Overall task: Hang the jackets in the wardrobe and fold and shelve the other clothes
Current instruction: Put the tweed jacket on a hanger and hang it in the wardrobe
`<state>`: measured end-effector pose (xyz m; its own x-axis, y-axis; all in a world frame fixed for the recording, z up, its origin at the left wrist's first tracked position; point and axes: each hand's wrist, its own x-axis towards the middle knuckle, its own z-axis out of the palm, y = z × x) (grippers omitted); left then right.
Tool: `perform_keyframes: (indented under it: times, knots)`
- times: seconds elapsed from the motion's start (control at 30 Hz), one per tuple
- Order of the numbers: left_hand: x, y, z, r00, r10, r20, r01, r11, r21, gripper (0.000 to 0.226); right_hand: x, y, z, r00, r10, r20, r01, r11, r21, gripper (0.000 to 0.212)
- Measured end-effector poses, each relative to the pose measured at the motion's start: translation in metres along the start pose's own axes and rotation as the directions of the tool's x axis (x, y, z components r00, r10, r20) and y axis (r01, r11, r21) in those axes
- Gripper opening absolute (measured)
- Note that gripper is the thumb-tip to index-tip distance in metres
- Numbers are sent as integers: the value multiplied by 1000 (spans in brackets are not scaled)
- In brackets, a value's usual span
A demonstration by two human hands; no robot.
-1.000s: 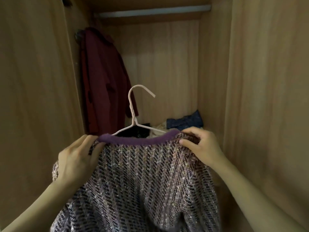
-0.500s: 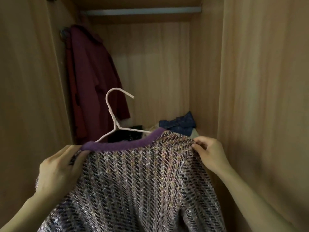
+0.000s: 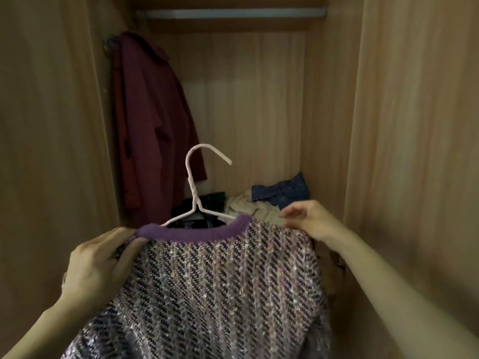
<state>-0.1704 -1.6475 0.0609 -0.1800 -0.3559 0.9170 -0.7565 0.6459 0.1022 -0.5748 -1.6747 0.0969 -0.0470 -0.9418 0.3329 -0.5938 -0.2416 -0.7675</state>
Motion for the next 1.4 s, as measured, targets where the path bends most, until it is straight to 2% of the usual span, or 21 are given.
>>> perform_keyframes:
  times: [0.1, 0.13, 0.2, 0.27, 0.37, 0.5, 0.67, 0.8, 0.97, 1.1, 1.27, 1.4]
  knots:
    - [-8, -1, 4, 998, -62, 31, 60, 996, 61, 27, -17, -8, 1, 998, -1, 58, -8, 987, 163, 12]
    - [-11, -2, 6, 997, -71, 39, 68, 995, 69, 27, -24, -11, 2, 991, -56, 118, 40, 990, 132, 13]
    - [-16, -5, 12, 996, -74, 42, 70, 993, 100, 33, -37, -15, 8, 965, -173, 199, 185, 982, -43, 9]
    - [-16, -6, 16, 996, -79, 30, 75, 989, 126, 37, -39, -12, 21, 959, -248, 139, 271, 946, -176, 12]
    - [-14, -9, 18, 996, -85, 21, 81, 987, 136, 37, -33, -9, 37, 948, -314, 41, 315, 921, -229, 19]
    - [-8, -19, 17, 995, -95, 13, 93, 987, 129, 36, -25, -7, 58, 890, -454, -38, 428, 861, -274, 17]
    - [8, -35, 21, 992, -95, 85, 84, 989, 125, 39, -11, -13, 81, 852, -454, -261, 371, 875, -311, 14]
    - [24, -55, 20, 986, 8, 166, -13, 999, 33, 36, 0, -22, 80, 807, -457, -375, 352, 881, -317, 16]
    - [31, -78, 28, 994, -17, 106, 18, 1000, -2, 34, 14, -26, 81, 789, -441, -428, 314, 888, -336, 22]
    - [22, -99, 38, 993, -9, 121, 7, 1000, 12, 39, 22, -25, 81, 755, -456, -471, 315, 882, -350, 22]
    - [32, -121, 55, 996, 8, 93, 2, 995, -101, 34, 37, -26, 78, 732, -481, -482, 344, 872, -348, 20]
    - [49, -120, 75, 1000, 19, 2, -19, 999, -49, 35, 62, -21, 74, 689, -520, -505, 375, 852, -366, 21]
